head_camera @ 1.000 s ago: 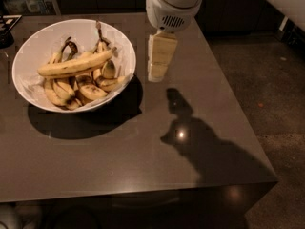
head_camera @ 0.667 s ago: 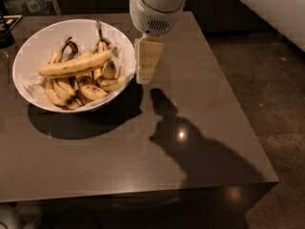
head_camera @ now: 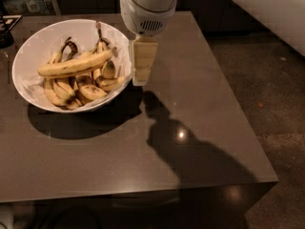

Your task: Pick banana from white bowl

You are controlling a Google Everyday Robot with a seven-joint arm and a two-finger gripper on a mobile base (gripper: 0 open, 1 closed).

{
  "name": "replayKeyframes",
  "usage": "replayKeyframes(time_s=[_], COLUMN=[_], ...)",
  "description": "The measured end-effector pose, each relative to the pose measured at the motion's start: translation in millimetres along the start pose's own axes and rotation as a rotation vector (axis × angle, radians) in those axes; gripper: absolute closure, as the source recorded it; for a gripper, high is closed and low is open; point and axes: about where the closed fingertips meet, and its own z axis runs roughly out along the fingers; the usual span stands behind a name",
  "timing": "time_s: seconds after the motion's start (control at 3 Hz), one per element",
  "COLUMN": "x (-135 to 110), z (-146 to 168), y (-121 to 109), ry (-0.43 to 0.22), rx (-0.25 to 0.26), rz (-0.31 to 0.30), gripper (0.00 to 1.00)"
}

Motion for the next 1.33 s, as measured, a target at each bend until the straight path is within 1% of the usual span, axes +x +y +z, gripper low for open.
replayKeyframes(time_s=[0.33, 0.67, 1.0, 1.33], x=[-14.9, -31.7, -40.9, -41.5], z=[-1.6, -0.9, 5.6, 4.7], y=[-11.5, -17.6, -9.2, -7.4], ry=[-0.046, -0.102, -0.155, -0.155], rx=[-0.019, -0.09, -0.199, -0.208], rz=[-0.034, -0.07, -0.104, -0.106], gripper=[0.0, 0.0, 0.0, 0.0])
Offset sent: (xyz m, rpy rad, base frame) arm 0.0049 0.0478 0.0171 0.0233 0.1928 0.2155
